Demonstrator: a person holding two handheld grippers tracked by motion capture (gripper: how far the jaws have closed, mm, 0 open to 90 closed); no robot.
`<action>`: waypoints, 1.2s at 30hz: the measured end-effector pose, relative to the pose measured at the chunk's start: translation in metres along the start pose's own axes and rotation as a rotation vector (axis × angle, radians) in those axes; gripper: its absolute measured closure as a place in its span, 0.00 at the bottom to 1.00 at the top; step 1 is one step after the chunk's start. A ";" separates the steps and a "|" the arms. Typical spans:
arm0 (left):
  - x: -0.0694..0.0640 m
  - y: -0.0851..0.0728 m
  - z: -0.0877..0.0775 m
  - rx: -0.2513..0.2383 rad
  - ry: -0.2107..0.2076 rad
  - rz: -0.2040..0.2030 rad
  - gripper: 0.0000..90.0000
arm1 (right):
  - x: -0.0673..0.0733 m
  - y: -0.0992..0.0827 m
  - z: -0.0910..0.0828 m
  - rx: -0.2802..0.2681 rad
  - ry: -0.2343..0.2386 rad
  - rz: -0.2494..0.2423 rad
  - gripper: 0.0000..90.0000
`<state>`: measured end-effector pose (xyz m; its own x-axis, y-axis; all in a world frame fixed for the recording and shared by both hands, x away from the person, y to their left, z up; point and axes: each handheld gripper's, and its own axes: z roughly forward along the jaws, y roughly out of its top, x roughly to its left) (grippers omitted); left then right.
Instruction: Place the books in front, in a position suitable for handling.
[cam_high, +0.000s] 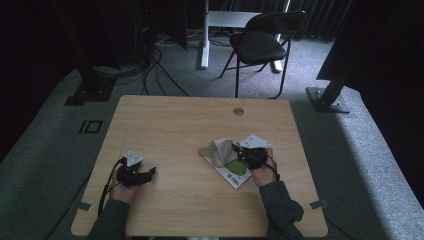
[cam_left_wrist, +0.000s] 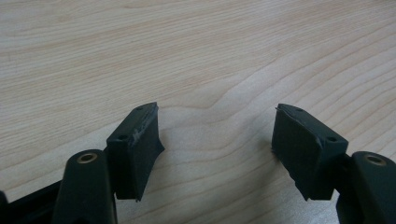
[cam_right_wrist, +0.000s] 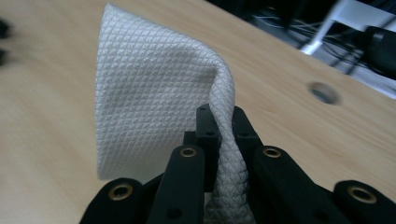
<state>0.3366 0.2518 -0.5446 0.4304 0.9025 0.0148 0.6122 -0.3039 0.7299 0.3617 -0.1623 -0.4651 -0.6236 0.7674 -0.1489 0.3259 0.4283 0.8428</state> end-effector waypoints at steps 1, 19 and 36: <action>-0.001 0.000 0.000 0.000 0.002 -0.004 0.38 | -0.006 -0.001 -0.002 0.002 -0.030 0.004 0.96; -0.057 0.039 0.004 -0.112 -0.094 0.144 0.38 | -0.066 -0.060 0.010 0.178 -0.184 0.212 0.87; -0.091 0.086 0.041 -0.098 -0.155 0.241 0.39 | -0.025 -0.055 -0.023 0.115 -0.152 0.180 0.45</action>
<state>0.3769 0.1310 -0.5109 0.6564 0.7483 0.0963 0.4165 -0.4659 0.7807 0.3432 -0.2158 -0.4959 -0.4370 0.8954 -0.0854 0.5060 0.3232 0.7997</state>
